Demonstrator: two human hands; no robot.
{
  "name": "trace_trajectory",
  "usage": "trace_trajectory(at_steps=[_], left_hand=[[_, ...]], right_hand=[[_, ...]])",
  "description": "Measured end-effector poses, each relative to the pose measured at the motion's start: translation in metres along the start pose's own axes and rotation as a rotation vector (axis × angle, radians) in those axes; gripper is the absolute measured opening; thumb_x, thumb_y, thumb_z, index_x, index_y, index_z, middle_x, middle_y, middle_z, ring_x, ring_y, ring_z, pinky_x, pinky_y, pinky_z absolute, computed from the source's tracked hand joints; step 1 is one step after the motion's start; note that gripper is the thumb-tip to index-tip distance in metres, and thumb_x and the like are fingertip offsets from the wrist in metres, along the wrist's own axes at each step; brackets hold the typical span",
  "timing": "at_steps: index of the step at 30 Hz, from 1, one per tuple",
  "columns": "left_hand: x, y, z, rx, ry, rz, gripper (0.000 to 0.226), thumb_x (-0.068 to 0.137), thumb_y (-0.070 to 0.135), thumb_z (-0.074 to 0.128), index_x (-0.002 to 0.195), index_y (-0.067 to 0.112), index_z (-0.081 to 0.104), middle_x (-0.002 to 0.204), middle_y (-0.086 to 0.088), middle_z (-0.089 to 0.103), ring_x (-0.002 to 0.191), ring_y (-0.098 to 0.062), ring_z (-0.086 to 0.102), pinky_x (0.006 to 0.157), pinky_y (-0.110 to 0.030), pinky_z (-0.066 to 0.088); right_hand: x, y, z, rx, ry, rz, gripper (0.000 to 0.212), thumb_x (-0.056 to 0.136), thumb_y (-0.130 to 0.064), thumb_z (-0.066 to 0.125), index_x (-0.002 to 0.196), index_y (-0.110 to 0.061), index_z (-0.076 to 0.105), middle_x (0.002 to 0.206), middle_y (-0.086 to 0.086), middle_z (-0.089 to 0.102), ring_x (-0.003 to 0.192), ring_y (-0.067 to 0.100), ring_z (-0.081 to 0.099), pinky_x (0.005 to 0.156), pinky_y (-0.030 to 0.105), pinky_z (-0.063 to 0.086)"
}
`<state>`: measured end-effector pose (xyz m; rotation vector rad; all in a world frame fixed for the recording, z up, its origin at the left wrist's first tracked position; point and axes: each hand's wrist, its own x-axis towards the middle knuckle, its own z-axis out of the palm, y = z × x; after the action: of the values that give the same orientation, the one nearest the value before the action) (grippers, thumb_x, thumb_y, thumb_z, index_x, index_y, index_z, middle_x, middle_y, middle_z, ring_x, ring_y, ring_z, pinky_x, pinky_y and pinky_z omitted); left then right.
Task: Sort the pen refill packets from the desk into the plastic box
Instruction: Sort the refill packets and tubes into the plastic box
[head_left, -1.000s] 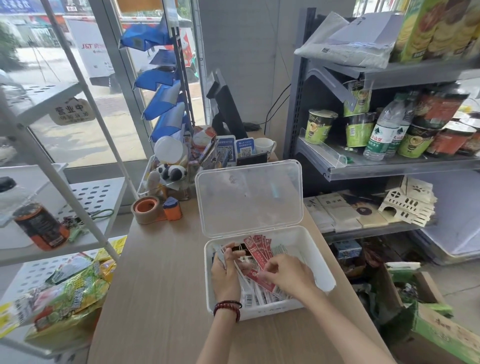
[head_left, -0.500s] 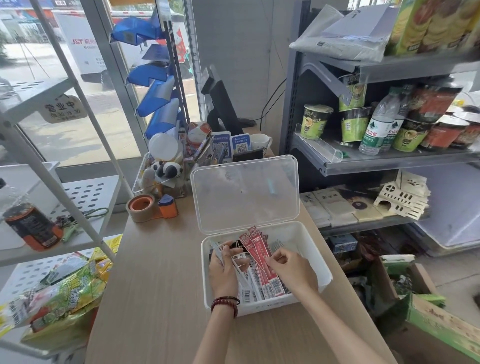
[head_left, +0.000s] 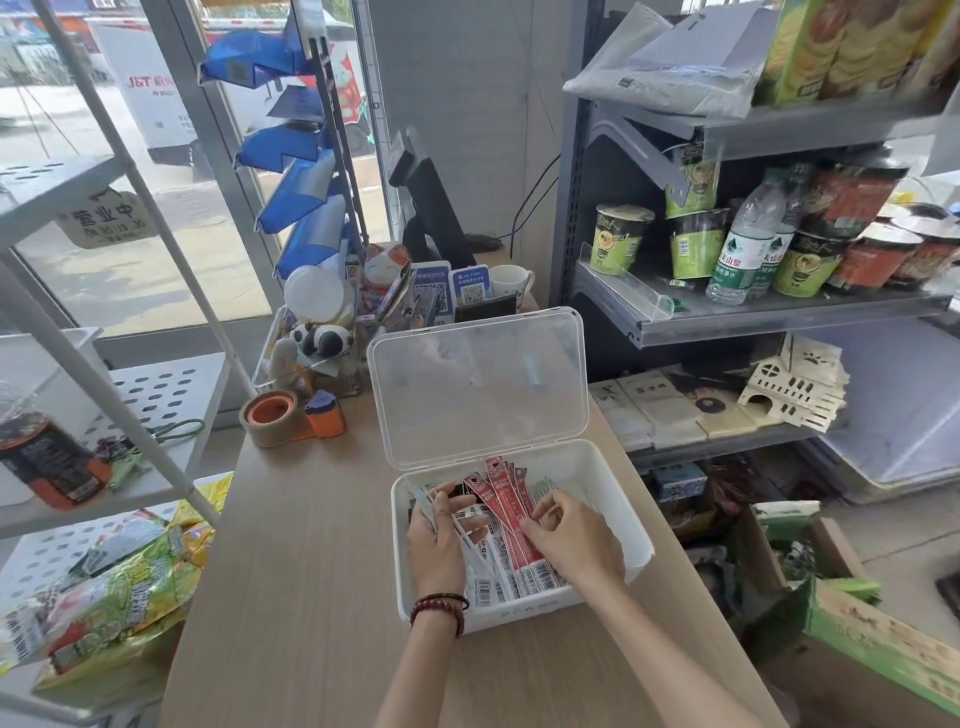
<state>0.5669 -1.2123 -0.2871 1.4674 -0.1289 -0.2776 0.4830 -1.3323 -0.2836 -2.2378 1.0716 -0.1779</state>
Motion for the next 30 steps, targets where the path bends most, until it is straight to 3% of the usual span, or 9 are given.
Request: trace_trajectory(at_steps=[5,8,12,14,17,20,24,26,30], left_hand=[[0.001,0.000,0.001,0.005,-0.082,-0.036,0.024,0.099,0.029,0.039,0.102,0.017,0.060,0.090,0.000,0.074,0.075,-0.023,0.072,0.066,-0.037,0.058],[0.005,-0.001,0.003,-0.001,-0.155,-0.095,0.030,0.100,0.028,0.038,0.110,0.011,0.060,0.104,-0.003,0.072,0.085,-0.024,0.072,0.074,-0.040,0.058],[0.002,0.001,0.014,0.003,-0.223,-0.111,0.029,0.100,0.028,0.039,0.109,0.014,0.062,0.102,0.002,0.073,0.094,-0.011,0.069,0.086,-0.032,0.053],[-0.003,0.004,0.025,-0.021,-0.255,-0.106,0.030,0.100,0.028,0.039,0.106,0.014,0.065,0.099,0.004,0.073,0.092,-0.004,0.068,0.082,-0.023,0.053],[-0.006,0.006,0.043,-0.125,-0.283,-0.152,0.028,0.099,0.024,0.040,0.098,0.012,0.066,0.099,-0.001,0.072,0.090,-0.009,0.070,0.069,-0.018,0.055],[-0.003,0.008,0.052,-0.190,-0.308,-0.196,0.028,0.099,0.022,0.040,0.096,0.009,0.064,0.101,-0.004,0.072,0.093,-0.016,0.069,0.074,-0.024,0.056],[-0.002,0.016,0.055,-0.211,-0.427,-0.198,0.031,0.099,0.025,0.039,0.109,0.002,0.057,0.108,-0.001,0.071,0.107,-0.016,0.065,0.087,-0.032,0.053],[-0.002,0.020,0.054,-0.203,-0.451,-0.188,0.027,0.099,0.024,0.038,0.103,0.006,0.058,0.105,0.000,0.072,0.105,-0.016,0.066,0.089,-0.033,0.052],[-0.002,0.027,0.053,-0.175,-0.459,-0.203,0.026,0.098,0.024,0.039,0.102,0.006,0.058,0.097,0.001,0.074,0.092,-0.016,0.070,0.083,-0.033,0.056]], right_hand=[[-0.002,-0.001,-0.001,0.038,0.001,-0.028,0.020,0.084,-0.053,0.064,0.091,-0.035,0.060,0.076,-0.015,0.063,0.067,0.001,0.062,0.056,0.022,0.050],[-0.003,0.001,-0.006,0.210,0.032,-0.064,0.020,0.083,-0.055,0.064,0.088,-0.036,0.062,0.080,-0.013,0.065,0.070,0.002,0.062,0.059,0.025,0.051],[-0.011,0.000,-0.022,0.445,-0.089,-0.195,0.023,0.078,-0.053,0.072,0.090,-0.033,0.067,0.088,-0.014,0.070,0.078,-0.001,0.064,0.073,0.022,0.055],[-0.014,-0.003,-0.027,0.433,-0.185,-0.238,0.028,0.073,-0.049,0.078,0.093,-0.030,0.071,0.090,-0.015,0.072,0.082,-0.004,0.065,0.076,0.018,0.055],[-0.013,-0.004,-0.029,0.457,-0.220,-0.202,0.028,0.075,-0.035,0.082,0.097,-0.022,0.073,0.088,-0.010,0.074,0.082,-0.001,0.069,0.074,0.019,0.057],[-0.009,-0.002,-0.037,0.510,-0.245,-0.156,0.023,0.079,-0.022,0.079,0.100,-0.016,0.072,0.089,-0.005,0.074,0.080,0.001,0.069,0.070,0.015,0.055],[-0.009,-0.003,-0.043,0.499,-0.344,-0.131,0.018,0.082,-0.032,0.076,0.087,-0.016,0.069,0.066,-0.011,0.066,0.056,0.000,0.057,0.058,0.012,0.044],[-0.009,-0.004,-0.042,0.528,-0.404,-0.131,0.016,0.084,-0.032,0.074,0.078,-0.019,0.067,0.060,-0.012,0.064,0.057,0.005,0.055,0.058,0.017,0.045],[-0.013,-0.011,-0.044,0.562,-0.464,-0.146,0.014,0.088,-0.025,0.070,0.075,-0.025,0.064,0.056,-0.019,0.065,0.055,-0.006,0.058,0.057,0.015,0.048]])
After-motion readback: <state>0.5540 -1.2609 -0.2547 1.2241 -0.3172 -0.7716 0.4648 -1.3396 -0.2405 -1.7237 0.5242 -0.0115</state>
